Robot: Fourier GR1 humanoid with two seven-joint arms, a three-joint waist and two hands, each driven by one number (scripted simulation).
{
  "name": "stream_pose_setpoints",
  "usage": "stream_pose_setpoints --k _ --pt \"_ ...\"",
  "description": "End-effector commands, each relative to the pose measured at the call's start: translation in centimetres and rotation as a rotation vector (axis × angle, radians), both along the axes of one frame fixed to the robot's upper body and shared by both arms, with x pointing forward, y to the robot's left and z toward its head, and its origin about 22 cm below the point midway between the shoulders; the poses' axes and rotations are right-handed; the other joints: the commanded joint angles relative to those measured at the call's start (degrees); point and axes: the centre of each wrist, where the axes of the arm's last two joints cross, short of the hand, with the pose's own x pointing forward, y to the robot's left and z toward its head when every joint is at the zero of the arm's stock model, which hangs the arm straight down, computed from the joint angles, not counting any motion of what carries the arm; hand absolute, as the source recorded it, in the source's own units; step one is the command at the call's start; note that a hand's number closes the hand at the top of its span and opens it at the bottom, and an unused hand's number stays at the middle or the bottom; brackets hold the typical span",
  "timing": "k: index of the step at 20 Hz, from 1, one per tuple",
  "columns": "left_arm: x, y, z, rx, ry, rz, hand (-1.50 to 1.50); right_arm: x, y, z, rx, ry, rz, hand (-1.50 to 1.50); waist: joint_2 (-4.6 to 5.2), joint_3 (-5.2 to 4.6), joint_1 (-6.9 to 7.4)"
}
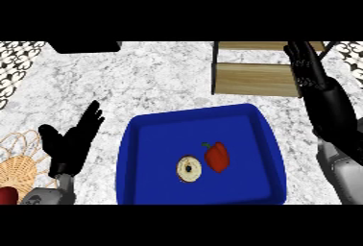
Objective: Pick the cupcake from the tray and place it in the tiered shelf
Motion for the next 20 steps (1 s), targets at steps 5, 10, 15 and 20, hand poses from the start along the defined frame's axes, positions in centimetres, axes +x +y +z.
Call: stream_pose_setpoints --k 5,10,15,20 --pt "-0.3 3.0 -1.9 0.052 0.131 0.118 0.00 -2.0 -2.2 -2.2 0.025 0.121 -0.157 1.50 1.61 -3.18 -0.72" --pt "-1.5 3.0 -2.3 -0.006 0.208 0.093 0.00 -5.1 -5.9 -10.5 -0.118 0.558 -0.428 1.50 1.66 -3.15 -0.62" --pt "-2.5 4.3 -4.7 -0.018 0.226 0.085 0.00 -7.1 -6.0 -9.5 -0.129 0.473 -0.228 -1.50 1.58 -3.17 -0.37" --pt "-1.4 3.7 -3.2 -0.004 0.209 0.093 0.00 -8.9 -2.2 -6.0 -0.257 0.532 -0.050 -1.50 1.41 -3.23 -0.41"
